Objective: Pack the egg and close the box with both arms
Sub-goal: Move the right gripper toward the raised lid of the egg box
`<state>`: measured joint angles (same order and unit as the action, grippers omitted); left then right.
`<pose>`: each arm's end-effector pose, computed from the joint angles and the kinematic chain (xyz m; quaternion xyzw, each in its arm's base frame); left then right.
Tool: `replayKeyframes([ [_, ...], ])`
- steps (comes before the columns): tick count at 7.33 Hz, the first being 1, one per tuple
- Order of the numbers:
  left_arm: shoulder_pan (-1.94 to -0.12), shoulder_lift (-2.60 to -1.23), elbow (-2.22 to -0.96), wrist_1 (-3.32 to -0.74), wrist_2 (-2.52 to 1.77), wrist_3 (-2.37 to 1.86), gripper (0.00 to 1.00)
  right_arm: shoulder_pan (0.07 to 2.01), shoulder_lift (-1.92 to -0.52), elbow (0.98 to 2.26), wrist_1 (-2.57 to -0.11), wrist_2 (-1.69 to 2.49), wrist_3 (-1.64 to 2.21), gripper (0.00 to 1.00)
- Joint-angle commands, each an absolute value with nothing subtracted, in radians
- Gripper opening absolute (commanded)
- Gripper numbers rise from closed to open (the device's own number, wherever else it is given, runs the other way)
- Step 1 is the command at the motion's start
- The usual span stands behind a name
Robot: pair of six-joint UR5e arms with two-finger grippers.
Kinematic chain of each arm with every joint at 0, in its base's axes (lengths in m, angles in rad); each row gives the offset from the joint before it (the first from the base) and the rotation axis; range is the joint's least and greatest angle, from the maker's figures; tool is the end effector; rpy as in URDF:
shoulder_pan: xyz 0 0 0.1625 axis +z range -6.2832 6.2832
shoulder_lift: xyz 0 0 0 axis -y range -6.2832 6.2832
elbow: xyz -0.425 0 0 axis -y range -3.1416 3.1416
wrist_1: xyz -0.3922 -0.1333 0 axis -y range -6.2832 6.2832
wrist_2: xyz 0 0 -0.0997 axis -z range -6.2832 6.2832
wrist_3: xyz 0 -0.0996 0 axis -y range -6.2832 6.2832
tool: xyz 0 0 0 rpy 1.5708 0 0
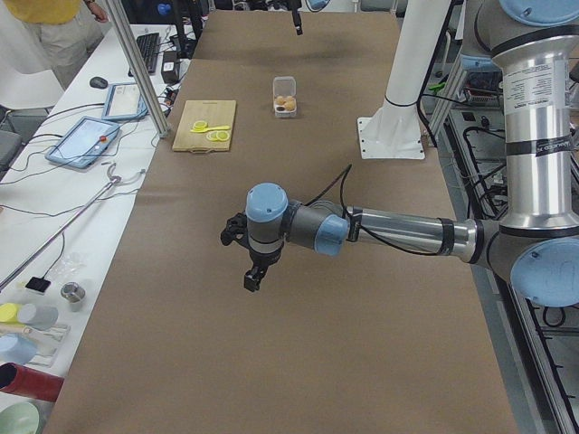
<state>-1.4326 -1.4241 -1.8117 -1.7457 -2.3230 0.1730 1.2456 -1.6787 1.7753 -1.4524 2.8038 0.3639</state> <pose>-0.0035 -0.4485 0.5896 0.1311 0.3618 0.1915 0.9029 -0.1062 -0.4381 0.5582 -0.1118 -0.5706 -0.0463 0.8122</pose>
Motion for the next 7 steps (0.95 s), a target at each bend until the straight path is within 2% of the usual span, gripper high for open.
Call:
replayKeyframes([
  [1, -1.436, -1.419, -1.812, -1.746, -2.333, 0.173, 0.97, 1.243, -1.677, 1.775, -1.424, 2.816, 0.370, 0.59],
  [2, -1.436, -1.411, -1.813, -1.746, -2.333, 0.173, 0.97, 1.243, -1.677, 1.772, -1.410, 2.832, 0.370, 0.30],
  [3, -1.442, -1.411, -1.813, -1.746, -2.333, 0.173, 0.97, 1.233, -1.672, 1.772, -1.408, 2.861, 0.371, 0.12],
  [4, -1.443, -1.411, -1.815, -1.746, -2.333, 0.175, 0.97, 1.224, -1.652, 1.747, -1.407, 2.941, 0.370, 0.00],
  [7, -1.454, -1.398, -1.821, -1.747, -2.333, 0.175, 0.97, 1.149, -1.542, 1.682, -1.410, 2.964, 0.371, 0.00],
])
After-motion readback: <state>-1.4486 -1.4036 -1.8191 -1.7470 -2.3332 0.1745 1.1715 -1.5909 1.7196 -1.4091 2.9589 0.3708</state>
